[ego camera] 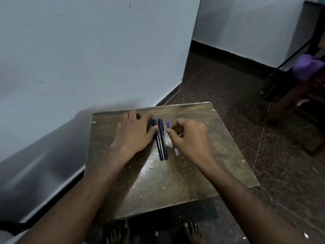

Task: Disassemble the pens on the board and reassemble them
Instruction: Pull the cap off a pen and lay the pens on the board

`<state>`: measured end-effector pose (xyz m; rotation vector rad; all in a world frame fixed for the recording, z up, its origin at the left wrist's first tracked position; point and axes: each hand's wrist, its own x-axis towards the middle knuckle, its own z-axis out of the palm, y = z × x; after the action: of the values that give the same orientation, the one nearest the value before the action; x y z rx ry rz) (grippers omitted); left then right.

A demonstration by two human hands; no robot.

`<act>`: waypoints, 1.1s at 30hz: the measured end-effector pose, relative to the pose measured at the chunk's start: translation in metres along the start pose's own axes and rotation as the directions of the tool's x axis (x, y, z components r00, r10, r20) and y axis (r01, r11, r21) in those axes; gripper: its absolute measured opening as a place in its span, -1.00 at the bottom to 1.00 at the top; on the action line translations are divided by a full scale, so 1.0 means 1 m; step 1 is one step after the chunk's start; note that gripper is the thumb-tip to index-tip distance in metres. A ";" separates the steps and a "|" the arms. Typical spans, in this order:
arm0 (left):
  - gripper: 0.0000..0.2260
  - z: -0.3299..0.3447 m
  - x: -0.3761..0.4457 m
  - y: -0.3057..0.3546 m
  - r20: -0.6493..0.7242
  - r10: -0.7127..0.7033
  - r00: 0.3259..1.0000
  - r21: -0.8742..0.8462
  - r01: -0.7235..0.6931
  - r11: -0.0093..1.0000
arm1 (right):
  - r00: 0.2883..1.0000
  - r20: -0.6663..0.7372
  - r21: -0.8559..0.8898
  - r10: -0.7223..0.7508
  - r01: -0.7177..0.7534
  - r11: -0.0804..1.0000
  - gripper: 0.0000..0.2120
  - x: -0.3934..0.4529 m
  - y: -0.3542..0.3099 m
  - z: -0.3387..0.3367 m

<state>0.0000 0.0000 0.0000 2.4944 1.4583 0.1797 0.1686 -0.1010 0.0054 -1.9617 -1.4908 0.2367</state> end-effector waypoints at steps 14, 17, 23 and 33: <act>-0.56 -0.002 -0.001 -0.006 0.098 -0.062 0.993 -0.216 0.082 0.973 | 0.989 0.144 -0.022 0.020 -0.017 1.000 -0.90 0.005 -0.008 0.016; -0.62 -0.006 0.000 -0.011 0.118 -0.104 0.988 -0.277 0.133 0.952 | 0.979 0.206 -0.002 -0.010 0.010 1.000 -0.87 0.002 -0.014 0.022; -0.75 -0.004 0.002 -0.019 0.132 -0.125 0.983 -0.336 0.163 0.928 | 0.970 0.240 -0.071 -0.039 0.058 0.996 -0.81 -0.009 -0.025 0.031; -0.88 -0.014 0.000 -0.029 0.093 -0.134 0.987 -0.439 0.162 0.884 | 0.978 0.207 0.011 -0.040 0.038 0.999 -0.89 -0.014 -0.047 0.034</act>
<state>-0.0274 0.0152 0.0059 1.9972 1.3892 0.3622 0.1094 -0.0944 0.0036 -1.9481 -1.6550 0.4403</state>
